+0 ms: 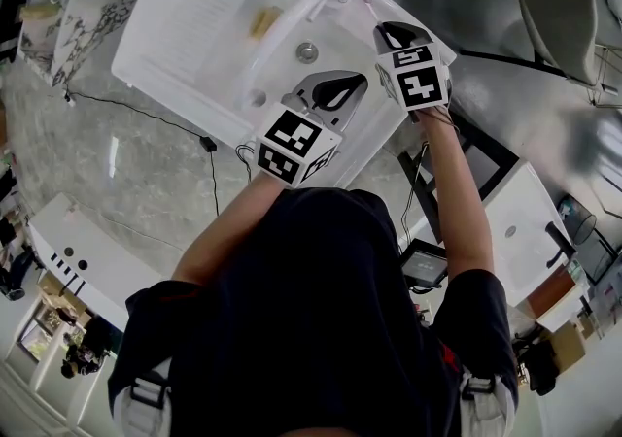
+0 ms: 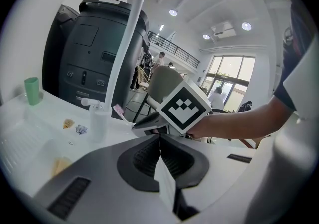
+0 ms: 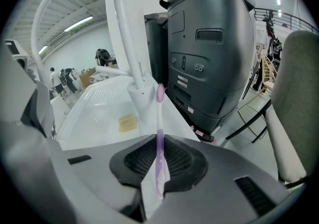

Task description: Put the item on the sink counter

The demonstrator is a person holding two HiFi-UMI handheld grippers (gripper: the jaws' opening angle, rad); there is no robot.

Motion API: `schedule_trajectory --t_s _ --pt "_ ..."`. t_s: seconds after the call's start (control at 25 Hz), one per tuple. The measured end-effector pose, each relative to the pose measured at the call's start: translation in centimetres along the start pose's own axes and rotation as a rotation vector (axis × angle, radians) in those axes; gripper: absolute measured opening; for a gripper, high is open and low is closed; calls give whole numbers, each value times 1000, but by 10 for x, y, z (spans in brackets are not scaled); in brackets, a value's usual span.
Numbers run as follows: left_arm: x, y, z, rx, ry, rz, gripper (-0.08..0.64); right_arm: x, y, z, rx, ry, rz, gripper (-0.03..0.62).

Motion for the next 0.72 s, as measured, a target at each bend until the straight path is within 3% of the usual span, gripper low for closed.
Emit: schedule_trajectory --t_s 0.72 --pt "-2 10 -5 -27 10 38 14 23 -4 -16 -23 64 1 61"
Point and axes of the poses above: the fingertips, and each gripper's own axes: x forward along the fingers, y to its left, z out of its top, the point moved 4 cm from there along -x, backward along the fingers, and after that the axes turned 5 degrees about x, right-handed, at the moved point
